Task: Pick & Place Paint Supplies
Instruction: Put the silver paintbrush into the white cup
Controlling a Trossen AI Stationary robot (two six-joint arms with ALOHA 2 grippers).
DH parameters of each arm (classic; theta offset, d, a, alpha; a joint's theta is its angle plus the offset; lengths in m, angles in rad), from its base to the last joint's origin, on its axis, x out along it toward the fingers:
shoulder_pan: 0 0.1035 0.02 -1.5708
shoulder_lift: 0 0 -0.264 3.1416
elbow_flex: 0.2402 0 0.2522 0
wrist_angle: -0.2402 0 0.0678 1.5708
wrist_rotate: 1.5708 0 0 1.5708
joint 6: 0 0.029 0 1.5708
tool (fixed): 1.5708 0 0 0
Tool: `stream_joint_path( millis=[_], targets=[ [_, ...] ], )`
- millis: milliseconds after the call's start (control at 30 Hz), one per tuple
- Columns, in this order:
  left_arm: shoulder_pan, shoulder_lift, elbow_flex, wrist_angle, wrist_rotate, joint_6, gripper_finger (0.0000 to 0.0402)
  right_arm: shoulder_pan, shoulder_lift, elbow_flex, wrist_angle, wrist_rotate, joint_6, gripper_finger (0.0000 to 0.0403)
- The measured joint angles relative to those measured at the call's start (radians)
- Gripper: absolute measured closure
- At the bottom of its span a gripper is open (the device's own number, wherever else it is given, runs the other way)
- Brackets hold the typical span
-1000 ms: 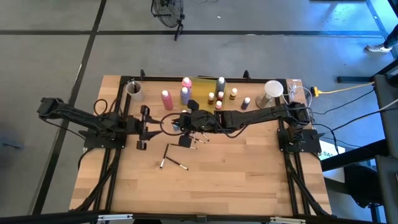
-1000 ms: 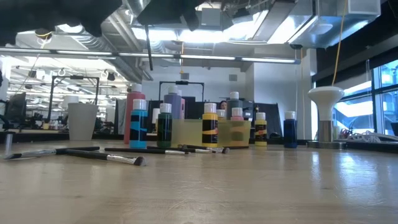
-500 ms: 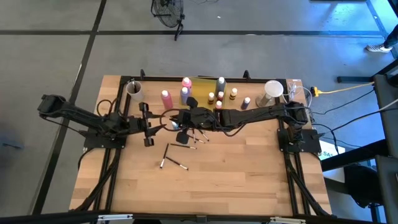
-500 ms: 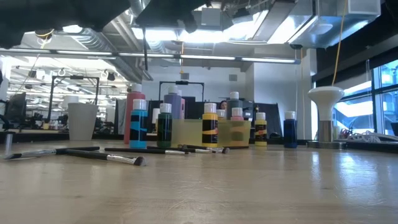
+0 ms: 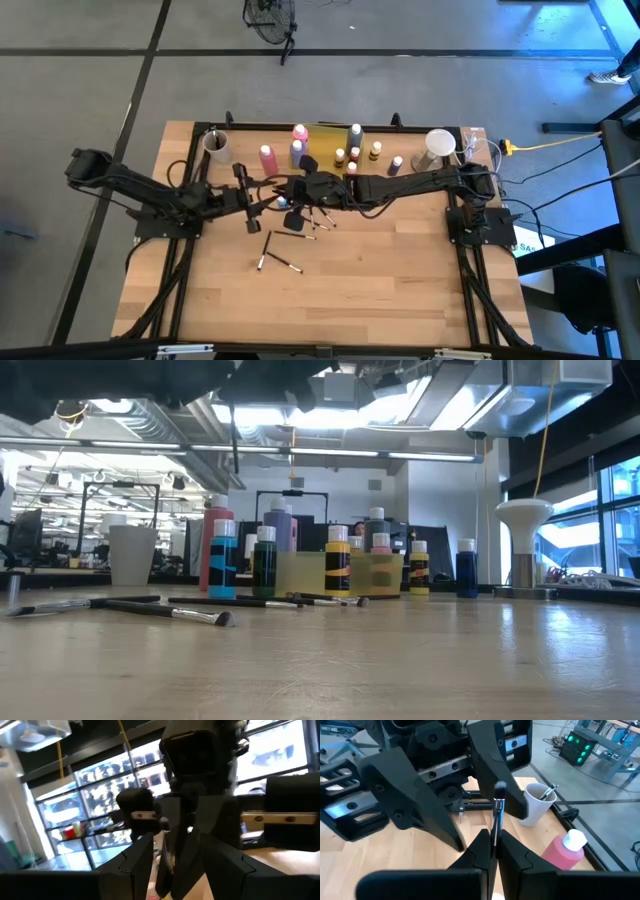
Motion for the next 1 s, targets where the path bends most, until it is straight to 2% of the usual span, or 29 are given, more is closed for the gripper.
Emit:
stream_joint_path(
  millis=[733,1000],
  targets=[
    [0.000,0.012,0.002,0.010,-0.030,-0.001,0.0246,0.002,0.000,0.000,-0.011,-0.004,-0.011,0.0387],
    [0.000,0.013,0.002,0.009,0.010,0.002,0.0294,0.001,0.001,0.000,-0.004,-0.004,-0.010,0.0387]
  ],
)
